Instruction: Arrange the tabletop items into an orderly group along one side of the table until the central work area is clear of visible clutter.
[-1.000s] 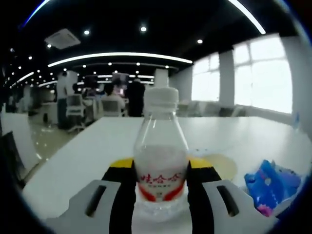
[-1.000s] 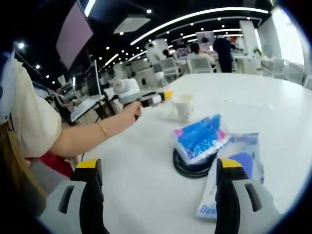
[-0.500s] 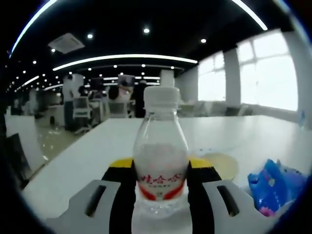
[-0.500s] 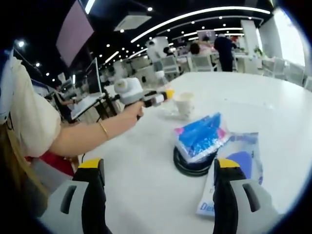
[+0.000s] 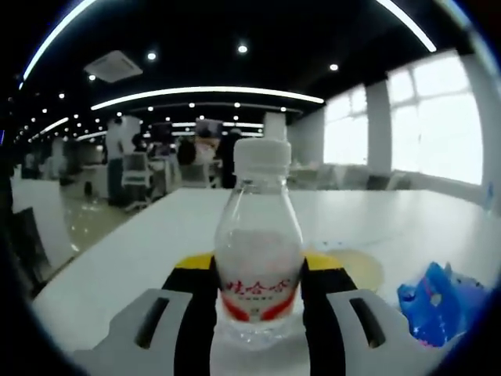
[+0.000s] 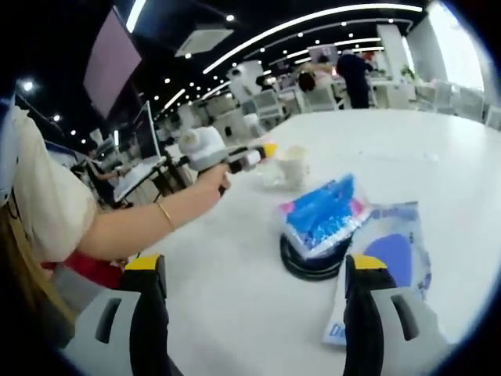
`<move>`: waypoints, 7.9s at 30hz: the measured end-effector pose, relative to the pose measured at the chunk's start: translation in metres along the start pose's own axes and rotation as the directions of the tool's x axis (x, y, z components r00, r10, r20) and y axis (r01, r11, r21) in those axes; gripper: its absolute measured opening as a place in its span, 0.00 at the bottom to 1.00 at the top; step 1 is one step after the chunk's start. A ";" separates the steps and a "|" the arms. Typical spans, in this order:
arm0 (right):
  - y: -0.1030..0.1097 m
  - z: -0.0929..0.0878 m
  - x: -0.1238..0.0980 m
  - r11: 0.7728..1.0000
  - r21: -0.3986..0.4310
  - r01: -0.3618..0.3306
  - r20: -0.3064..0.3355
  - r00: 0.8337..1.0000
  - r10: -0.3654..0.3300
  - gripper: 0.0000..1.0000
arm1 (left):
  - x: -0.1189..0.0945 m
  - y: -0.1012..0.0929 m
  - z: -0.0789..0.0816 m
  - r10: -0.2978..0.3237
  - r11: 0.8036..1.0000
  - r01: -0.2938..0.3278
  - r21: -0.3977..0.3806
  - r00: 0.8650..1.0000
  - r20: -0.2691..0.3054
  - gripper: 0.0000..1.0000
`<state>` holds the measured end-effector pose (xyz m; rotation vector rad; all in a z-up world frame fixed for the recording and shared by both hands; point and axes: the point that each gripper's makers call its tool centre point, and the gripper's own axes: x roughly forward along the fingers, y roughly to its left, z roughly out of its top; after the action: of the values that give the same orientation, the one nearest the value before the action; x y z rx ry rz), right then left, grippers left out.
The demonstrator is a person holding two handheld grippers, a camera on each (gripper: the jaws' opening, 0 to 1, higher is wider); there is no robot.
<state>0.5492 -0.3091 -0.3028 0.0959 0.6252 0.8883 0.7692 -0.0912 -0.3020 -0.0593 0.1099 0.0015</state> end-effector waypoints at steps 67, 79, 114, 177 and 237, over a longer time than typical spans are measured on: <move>-0.056 0.124 -0.003 0.970 -0.242 -0.015 0.285 0.955 0.086 0.99 | -0.185 -0.101 0.094 -0.309 0.949 0.312 0.035 0.948 -0.079 0.99; -0.091 0.108 0.054 0.970 -0.242 -0.014 0.233 0.970 0.072 0.89 | -0.197 -0.101 0.062 -0.319 0.940 0.334 0.070 0.933 -0.168 0.99; -0.138 0.052 0.128 0.956 -0.293 0.024 0.088 0.996 0.002 0.18 | -0.190 -0.060 0.054 -0.235 0.963 0.253 0.098 0.958 -0.162 0.93; -0.288 0.073 -0.005 0.748 0.067 0.661 0.068 0.745 -0.664 0.01 | -0.194 -0.067 0.075 -0.266 0.953 0.279 0.117 0.957 -0.120 0.89; -0.354 0.036 -0.070 0.466 0.086 0.881 -0.145 0.474 -0.869 0.16 | -0.193 -0.070 0.065 -0.252 0.944 0.281 0.176 0.953 -0.168 0.86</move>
<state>0.7827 -0.5813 -0.3566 -0.1362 0.7027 -0.1969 0.5849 -0.1569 -0.2118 0.1255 0.2453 -0.2864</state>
